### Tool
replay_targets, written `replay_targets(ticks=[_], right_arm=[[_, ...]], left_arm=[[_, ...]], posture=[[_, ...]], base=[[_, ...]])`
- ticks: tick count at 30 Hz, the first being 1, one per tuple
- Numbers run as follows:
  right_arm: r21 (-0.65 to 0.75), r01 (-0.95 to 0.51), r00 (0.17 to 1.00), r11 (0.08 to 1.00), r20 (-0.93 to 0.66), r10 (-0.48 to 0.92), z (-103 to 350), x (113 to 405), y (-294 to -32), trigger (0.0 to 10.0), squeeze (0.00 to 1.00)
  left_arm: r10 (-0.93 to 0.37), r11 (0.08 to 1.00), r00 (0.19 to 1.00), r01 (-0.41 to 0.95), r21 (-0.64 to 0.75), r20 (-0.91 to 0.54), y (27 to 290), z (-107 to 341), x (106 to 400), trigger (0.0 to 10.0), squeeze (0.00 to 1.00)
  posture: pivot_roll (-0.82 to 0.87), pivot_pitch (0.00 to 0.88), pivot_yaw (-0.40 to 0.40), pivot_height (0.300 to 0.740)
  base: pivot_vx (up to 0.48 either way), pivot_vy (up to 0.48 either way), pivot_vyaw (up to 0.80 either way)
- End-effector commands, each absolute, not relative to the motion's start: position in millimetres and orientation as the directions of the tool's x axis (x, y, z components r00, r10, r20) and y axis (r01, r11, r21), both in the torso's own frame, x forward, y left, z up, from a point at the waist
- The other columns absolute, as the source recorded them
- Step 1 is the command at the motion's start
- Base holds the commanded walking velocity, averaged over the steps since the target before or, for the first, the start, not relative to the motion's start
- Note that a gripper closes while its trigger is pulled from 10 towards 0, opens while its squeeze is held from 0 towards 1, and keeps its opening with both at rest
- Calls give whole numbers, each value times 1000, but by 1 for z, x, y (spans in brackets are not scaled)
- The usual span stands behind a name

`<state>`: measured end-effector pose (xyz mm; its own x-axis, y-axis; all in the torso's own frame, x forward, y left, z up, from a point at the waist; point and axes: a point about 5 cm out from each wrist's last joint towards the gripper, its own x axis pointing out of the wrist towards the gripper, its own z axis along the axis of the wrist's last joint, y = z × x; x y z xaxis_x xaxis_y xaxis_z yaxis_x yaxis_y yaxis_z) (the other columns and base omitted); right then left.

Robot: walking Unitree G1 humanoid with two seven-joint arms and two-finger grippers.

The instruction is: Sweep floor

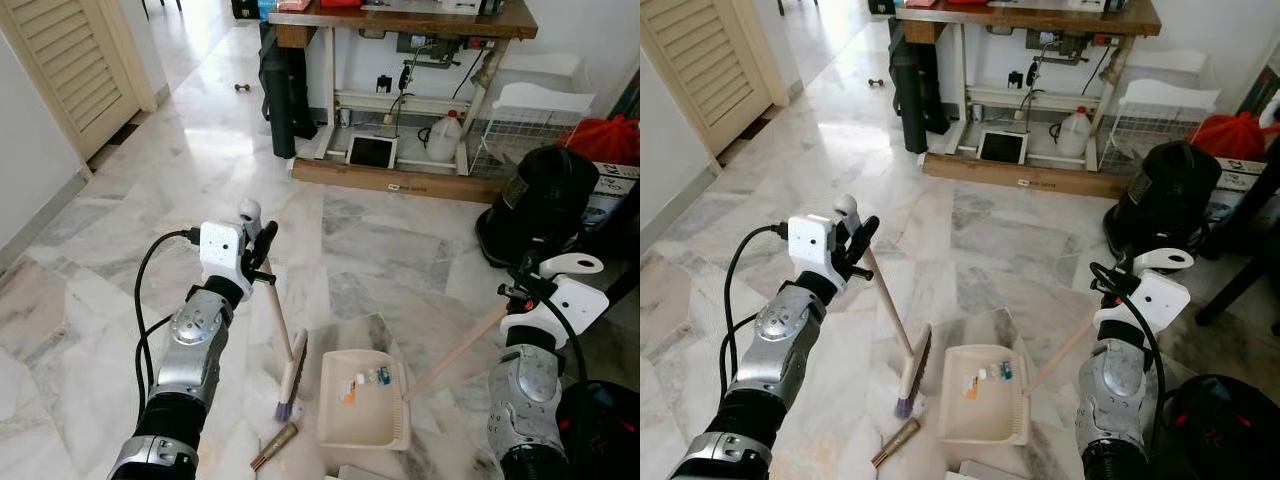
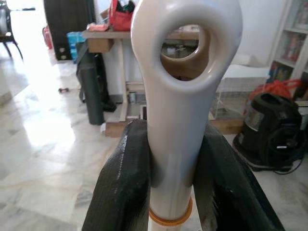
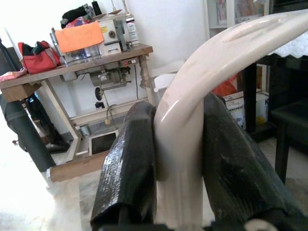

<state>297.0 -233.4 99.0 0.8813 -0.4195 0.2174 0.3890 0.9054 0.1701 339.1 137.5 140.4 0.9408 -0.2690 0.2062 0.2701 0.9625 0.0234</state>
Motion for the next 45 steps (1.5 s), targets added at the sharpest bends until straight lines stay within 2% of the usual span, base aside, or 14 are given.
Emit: replay_targets(ticks=[1,18,45], right_arm=[[184,381,867,906,268,-419,111,298,-232,10000,0],[164,374,871,913,277,-407,116,297,-228,10000,0],[176,380,873,908,257,-415,114,296,-221,10000,0]], left_arm=[[-259,966,931,255,48,256,139,150,341,10000,0],[-277,961,922,265,82,270,132,148,344,10000,0],[-270,963,920,254,92,284,133,153,348,10000,0]], posture=[[67,0,4,740],[64,0,-7,740],[73,0,3,740]], base=[[0,0,0],[0,0,26],[0,0,789]])
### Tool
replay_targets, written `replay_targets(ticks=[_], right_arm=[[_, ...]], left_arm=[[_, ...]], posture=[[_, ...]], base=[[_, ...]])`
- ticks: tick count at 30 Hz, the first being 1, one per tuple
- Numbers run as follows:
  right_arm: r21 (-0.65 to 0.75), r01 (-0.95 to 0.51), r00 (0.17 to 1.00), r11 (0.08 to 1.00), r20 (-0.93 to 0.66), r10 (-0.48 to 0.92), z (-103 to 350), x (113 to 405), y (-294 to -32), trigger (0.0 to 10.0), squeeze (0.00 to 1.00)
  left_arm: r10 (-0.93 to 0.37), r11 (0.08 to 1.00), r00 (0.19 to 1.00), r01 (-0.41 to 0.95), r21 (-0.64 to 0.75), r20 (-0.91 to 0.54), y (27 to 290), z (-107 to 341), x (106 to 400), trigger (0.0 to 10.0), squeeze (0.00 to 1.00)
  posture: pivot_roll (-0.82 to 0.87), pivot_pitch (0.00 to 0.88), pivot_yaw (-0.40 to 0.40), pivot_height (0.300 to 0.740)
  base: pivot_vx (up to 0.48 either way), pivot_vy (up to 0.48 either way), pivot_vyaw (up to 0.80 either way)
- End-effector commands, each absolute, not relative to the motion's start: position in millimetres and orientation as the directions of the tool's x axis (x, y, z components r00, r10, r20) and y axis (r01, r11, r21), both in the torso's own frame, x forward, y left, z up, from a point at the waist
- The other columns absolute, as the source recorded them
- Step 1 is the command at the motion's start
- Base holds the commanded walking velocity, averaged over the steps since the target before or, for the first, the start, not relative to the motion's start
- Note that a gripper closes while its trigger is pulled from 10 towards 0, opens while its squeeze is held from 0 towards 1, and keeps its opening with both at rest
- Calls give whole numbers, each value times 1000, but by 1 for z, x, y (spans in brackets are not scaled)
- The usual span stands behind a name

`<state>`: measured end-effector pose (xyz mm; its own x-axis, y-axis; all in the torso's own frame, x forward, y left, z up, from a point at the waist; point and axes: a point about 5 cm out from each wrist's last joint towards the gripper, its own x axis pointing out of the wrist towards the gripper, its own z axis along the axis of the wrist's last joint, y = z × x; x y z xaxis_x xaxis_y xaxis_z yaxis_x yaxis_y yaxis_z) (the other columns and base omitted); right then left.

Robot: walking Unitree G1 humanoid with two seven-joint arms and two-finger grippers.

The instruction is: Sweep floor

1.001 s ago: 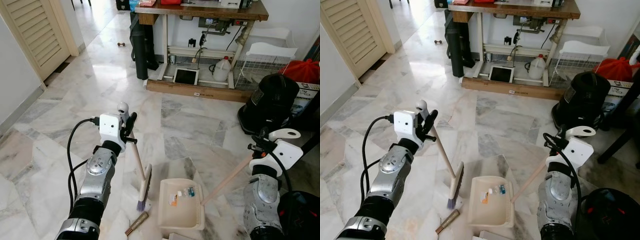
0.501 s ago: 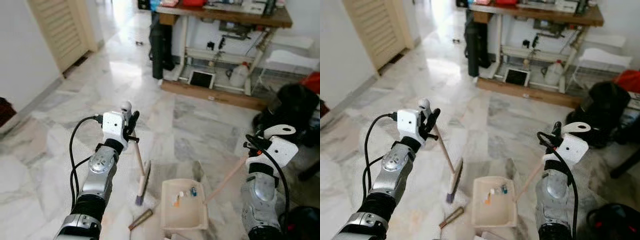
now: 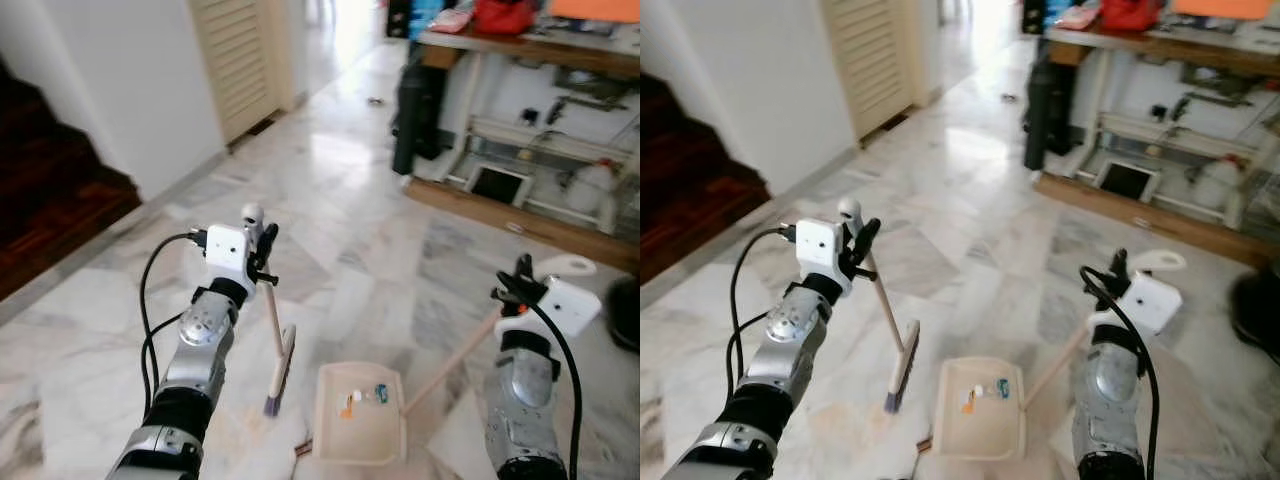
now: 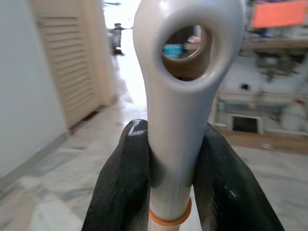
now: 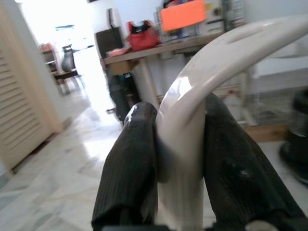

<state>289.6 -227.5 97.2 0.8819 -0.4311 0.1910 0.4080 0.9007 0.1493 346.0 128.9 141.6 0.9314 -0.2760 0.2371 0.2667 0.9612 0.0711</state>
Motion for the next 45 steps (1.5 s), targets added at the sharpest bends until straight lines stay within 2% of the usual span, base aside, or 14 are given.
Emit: replay_targets(ticks=[1,16,24,45], right_arm=[[176,380,873,908,256,-415,114,296,-221,10000,0],[175,383,874,907,251,-417,114,296,-222,10000,0],[197,374,876,906,247,-415,115,297,-222,10000,0],[222,366,884,904,222,-412,111,297,-218,10000,0]], left_arm=[[-269,963,920,253,92,284,133,153,348,10000,0],[-257,966,923,240,95,287,134,154,349,10000,0],[-247,969,928,232,85,281,135,153,348,10000,0],[-246,969,930,231,88,273,137,152,348,10000,0]], posture=[[73,0,3,740],[73,0,0,740],[77,0,-3,740],[82,0,1,740]], base=[[0,0,800],[0,0,767],[0,0,0],[0,265,0]])
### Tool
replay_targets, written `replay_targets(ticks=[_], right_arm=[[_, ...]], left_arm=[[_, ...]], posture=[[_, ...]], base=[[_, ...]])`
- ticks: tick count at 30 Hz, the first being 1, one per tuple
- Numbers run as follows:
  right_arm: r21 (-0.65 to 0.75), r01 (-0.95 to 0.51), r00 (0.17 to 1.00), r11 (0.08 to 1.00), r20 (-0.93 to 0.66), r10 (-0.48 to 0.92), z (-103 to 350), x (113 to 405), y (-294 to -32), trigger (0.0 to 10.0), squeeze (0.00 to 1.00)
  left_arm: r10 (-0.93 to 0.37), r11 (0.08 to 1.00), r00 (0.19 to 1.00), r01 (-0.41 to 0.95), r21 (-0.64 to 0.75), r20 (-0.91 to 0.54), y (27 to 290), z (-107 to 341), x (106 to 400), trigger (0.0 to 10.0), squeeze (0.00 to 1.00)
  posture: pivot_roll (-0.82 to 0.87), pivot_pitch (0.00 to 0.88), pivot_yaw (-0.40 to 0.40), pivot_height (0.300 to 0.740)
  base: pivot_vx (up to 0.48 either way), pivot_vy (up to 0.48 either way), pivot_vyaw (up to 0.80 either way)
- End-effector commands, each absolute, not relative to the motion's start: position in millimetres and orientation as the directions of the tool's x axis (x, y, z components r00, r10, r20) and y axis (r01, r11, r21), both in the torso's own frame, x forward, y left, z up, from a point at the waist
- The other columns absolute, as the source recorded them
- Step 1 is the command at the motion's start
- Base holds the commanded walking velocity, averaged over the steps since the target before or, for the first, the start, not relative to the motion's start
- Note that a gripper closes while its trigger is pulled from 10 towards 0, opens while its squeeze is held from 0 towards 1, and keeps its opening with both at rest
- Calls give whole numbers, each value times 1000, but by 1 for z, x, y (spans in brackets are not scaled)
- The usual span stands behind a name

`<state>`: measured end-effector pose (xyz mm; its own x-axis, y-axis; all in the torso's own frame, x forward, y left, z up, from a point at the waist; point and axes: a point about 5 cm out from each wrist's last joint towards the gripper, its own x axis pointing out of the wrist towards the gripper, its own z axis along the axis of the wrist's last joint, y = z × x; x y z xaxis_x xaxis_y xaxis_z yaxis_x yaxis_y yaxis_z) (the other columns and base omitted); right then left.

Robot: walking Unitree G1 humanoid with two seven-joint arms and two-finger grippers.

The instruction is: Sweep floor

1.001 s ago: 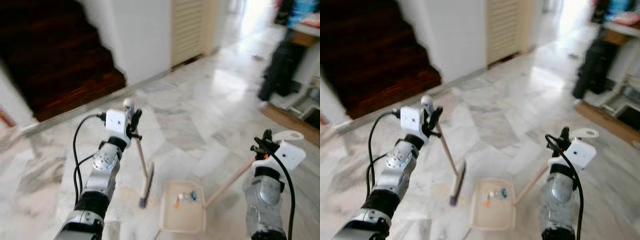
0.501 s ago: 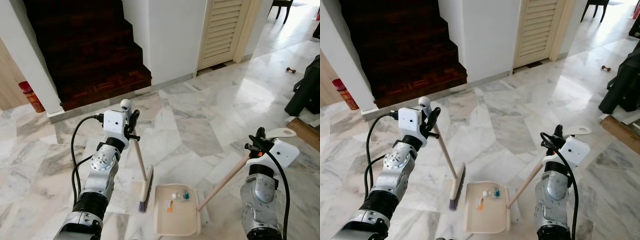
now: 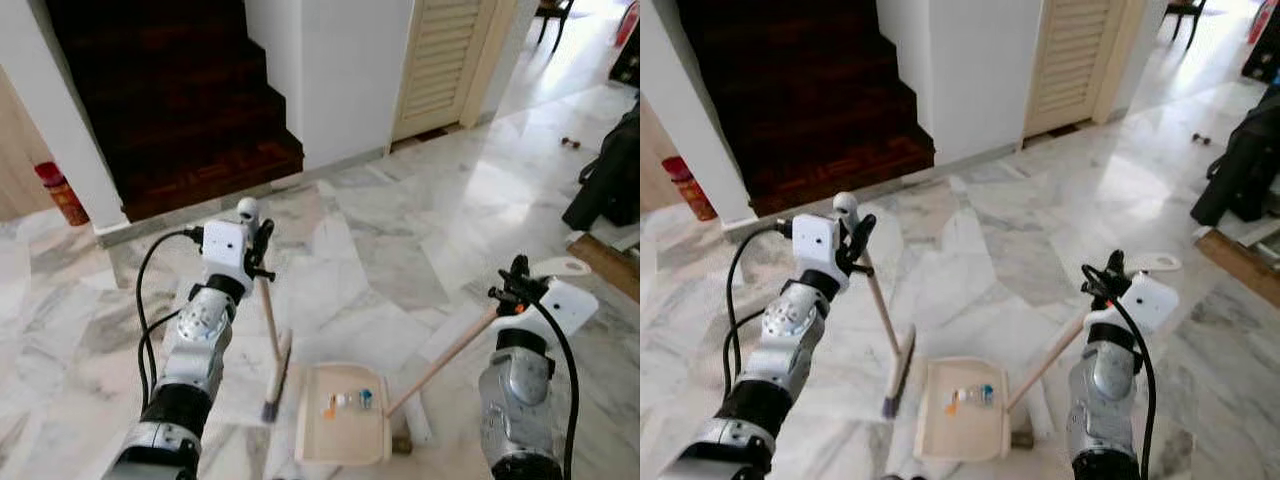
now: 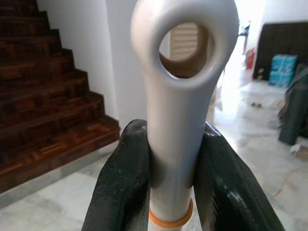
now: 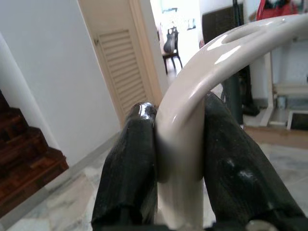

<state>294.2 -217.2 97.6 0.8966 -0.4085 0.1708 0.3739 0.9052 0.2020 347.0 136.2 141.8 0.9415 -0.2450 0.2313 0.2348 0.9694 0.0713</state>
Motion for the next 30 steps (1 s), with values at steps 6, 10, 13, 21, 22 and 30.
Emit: replay_targets(ticks=[6,10,13,21,22,30], right_arm=[[222,364,885,904,220,-411,110,297,-218,10000,0],[222,362,886,905,222,-408,110,297,-218,10000,0],[221,360,886,906,222,-407,111,297,-217,10000,0],[221,360,886,906,222,-406,111,297,-217,10000,0],[221,360,886,906,222,-406,111,297,-217,10000,0],[224,351,890,909,222,-399,111,298,-215,10000,0]], left_arm=[[-247,969,930,232,87,273,137,152,347,10000,0],[-247,969,930,232,87,272,137,152,347,10000,0],[-247,969,930,232,86,272,137,152,347,10000,0],[-247,969,930,232,86,272,137,153,347,10000,0],[-247,969,930,232,86,272,137,153,347,10000,0],[-248,969,930,234,85,270,137,152,347,10000,0]], posture=[[83,0,1,740],[82,0,1,740],[82,1,0,740],[82,1,0,740],[82,1,0,740],[84,3,-1,740]], base=[[0,267,0],[0,268,0],[0,266,0],[0,266,0],[0,266,0],[0,267,0]])
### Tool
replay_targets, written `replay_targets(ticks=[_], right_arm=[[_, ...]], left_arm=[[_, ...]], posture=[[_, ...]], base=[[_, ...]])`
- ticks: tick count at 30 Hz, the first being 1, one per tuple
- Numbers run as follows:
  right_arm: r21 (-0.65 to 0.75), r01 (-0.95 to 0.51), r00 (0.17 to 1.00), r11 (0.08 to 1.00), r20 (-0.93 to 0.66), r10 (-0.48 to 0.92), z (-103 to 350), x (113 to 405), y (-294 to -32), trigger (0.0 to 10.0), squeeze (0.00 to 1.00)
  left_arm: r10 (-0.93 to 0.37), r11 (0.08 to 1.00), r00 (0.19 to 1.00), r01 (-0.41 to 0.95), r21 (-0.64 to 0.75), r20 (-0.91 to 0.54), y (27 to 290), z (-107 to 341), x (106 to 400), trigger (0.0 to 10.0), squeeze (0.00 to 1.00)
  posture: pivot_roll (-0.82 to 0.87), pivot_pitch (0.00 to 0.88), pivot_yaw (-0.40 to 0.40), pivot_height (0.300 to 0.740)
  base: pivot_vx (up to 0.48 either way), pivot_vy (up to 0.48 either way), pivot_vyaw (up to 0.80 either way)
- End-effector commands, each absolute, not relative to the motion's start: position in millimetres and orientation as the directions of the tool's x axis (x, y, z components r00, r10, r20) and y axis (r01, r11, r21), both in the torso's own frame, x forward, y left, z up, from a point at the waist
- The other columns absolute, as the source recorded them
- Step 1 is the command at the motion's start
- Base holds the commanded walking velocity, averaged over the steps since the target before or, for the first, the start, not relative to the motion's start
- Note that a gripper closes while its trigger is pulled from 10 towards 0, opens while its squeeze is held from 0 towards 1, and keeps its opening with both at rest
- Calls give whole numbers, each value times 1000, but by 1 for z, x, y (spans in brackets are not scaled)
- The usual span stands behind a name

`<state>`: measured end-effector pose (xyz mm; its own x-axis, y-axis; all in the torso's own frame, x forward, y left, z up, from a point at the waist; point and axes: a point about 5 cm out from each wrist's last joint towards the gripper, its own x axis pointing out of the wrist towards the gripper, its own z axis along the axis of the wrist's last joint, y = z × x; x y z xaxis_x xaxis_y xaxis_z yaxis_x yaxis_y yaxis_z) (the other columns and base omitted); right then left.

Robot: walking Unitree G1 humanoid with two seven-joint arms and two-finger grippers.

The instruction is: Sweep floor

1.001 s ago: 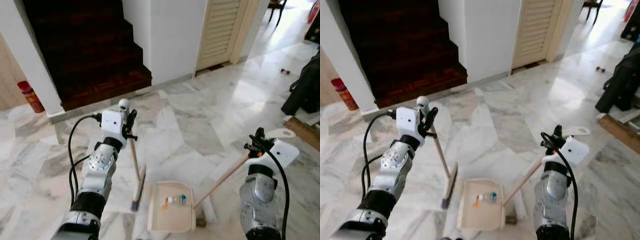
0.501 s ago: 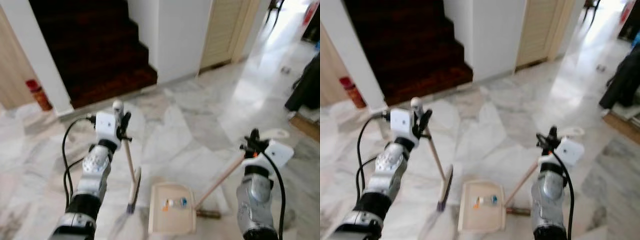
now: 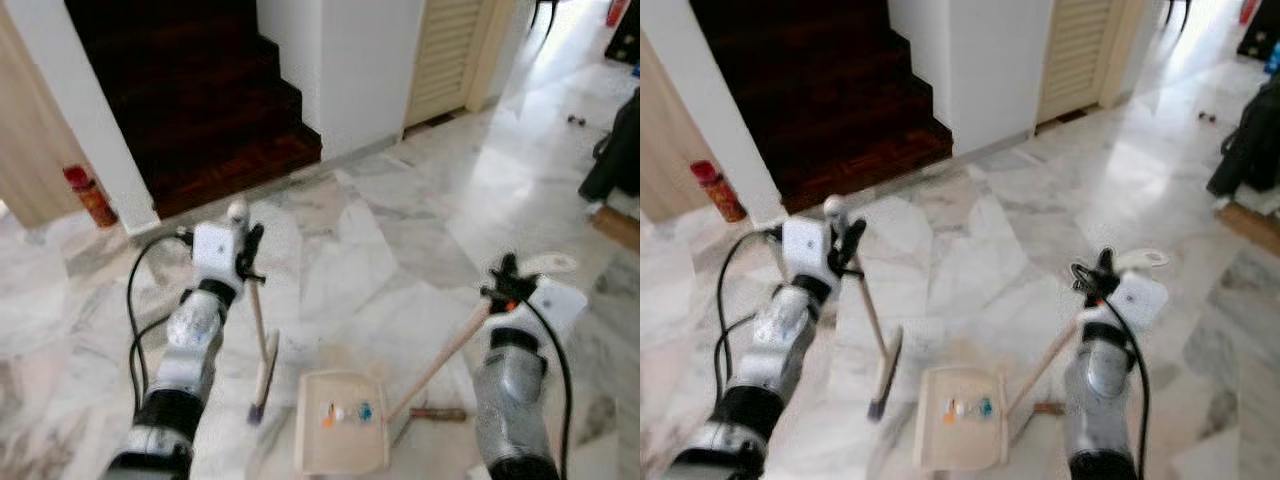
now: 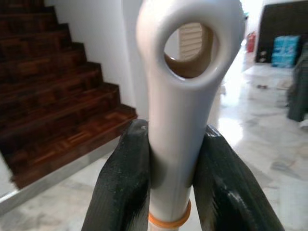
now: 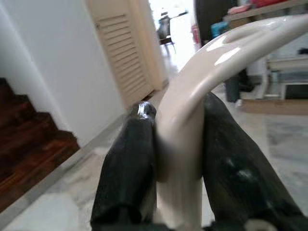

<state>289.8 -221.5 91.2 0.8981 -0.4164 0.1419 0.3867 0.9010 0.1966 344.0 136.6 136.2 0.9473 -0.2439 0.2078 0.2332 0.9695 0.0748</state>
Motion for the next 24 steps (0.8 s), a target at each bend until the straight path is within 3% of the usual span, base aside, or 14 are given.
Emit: replay_targets(ticks=[1,24], right_arm=[[224,351,890,909,222,-399,111,298,-216,10000,0],[227,340,895,913,219,-388,110,298,-214,10000,0]], left_arm=[[-248,969,931,234,85,269,137,152,347,10000,0],[-251,968,931,237,85,266,136,152,347,10000,0]], posture=[[84,3,-1,740],[86,6,-1,740]], base=[[0,266,0],[0,269,0]])
